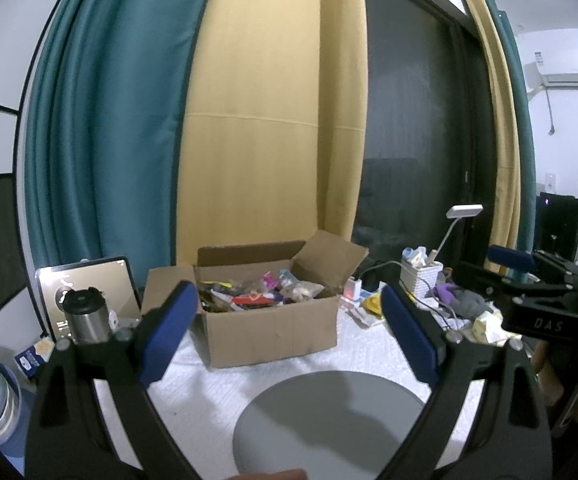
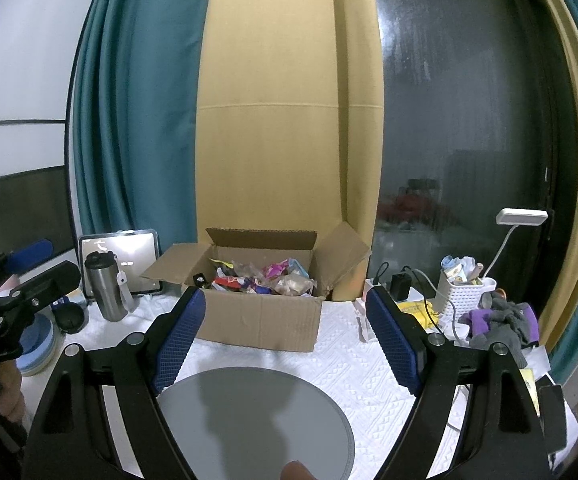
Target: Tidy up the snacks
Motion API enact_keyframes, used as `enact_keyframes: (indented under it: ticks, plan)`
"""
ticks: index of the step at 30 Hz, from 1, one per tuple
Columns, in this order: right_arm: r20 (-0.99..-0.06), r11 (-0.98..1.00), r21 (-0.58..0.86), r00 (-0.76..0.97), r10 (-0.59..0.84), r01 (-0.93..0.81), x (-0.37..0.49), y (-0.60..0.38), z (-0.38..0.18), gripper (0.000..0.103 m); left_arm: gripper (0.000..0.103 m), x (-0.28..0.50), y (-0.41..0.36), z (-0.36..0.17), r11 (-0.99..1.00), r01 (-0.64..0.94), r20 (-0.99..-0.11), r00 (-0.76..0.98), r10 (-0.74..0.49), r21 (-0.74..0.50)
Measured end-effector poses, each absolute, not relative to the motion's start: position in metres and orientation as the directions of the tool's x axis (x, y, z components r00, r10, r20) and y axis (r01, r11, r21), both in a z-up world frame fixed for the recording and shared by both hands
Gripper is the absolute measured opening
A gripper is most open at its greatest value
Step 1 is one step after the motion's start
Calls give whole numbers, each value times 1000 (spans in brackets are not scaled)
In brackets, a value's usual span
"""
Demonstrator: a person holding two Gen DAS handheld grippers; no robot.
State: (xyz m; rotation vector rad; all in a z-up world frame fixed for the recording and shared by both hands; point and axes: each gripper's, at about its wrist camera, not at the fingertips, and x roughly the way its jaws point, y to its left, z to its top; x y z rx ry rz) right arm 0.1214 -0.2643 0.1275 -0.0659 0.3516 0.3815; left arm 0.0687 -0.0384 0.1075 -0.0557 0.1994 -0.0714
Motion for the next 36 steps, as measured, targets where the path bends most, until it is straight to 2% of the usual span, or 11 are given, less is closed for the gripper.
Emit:
enact_keyframes:
  ticks: [29, 36]
  plan:
    - [-352, 925, 6, 865, 357, -380, 126, -268, 124, 85, 94, 69, -46, 111, 995, 76, -198, 976, -86, -59]
    - [-358, 925, 14, 862, 359, -380, 132, -269, 116, 85, 94, 87, -50, 105, 994, 97, -228, 968, -106, -49]
